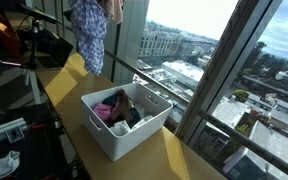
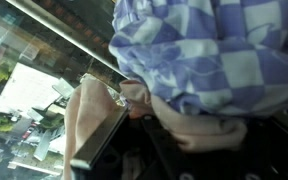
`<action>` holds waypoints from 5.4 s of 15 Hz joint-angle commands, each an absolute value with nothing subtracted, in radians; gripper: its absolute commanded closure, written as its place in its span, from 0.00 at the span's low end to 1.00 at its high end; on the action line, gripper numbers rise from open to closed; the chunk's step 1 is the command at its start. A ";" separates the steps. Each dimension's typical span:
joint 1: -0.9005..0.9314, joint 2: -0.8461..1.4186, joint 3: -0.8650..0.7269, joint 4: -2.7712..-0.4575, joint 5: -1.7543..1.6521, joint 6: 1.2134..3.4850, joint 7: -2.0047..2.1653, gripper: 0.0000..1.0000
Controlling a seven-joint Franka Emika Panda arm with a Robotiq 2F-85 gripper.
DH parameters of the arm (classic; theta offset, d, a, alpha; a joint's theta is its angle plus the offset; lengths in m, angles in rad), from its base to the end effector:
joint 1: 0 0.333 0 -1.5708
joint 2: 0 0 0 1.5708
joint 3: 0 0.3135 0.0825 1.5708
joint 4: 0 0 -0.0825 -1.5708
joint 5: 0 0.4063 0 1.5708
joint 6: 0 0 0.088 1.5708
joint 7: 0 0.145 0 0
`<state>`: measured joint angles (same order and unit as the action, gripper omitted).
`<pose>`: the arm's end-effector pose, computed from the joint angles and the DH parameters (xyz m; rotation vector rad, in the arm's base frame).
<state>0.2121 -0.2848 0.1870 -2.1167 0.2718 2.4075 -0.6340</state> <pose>0.5090 0.2321 0.5559 -2.6155 -1.2512 -0.8789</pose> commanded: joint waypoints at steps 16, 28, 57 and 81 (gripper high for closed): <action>0.166 0.259 0.226 -2.194 0.219 2.728 -0.679 1.00; 0.129 0.517 0.279 -2.200 0.031 2.844 -0.501 1.00; -0.076 0.193 0.073 -2.284 0.279 2.818 -0.875 0.00; -0.062 0.678 0.089 -2.084 -0.222 2.956 -0.506 0.55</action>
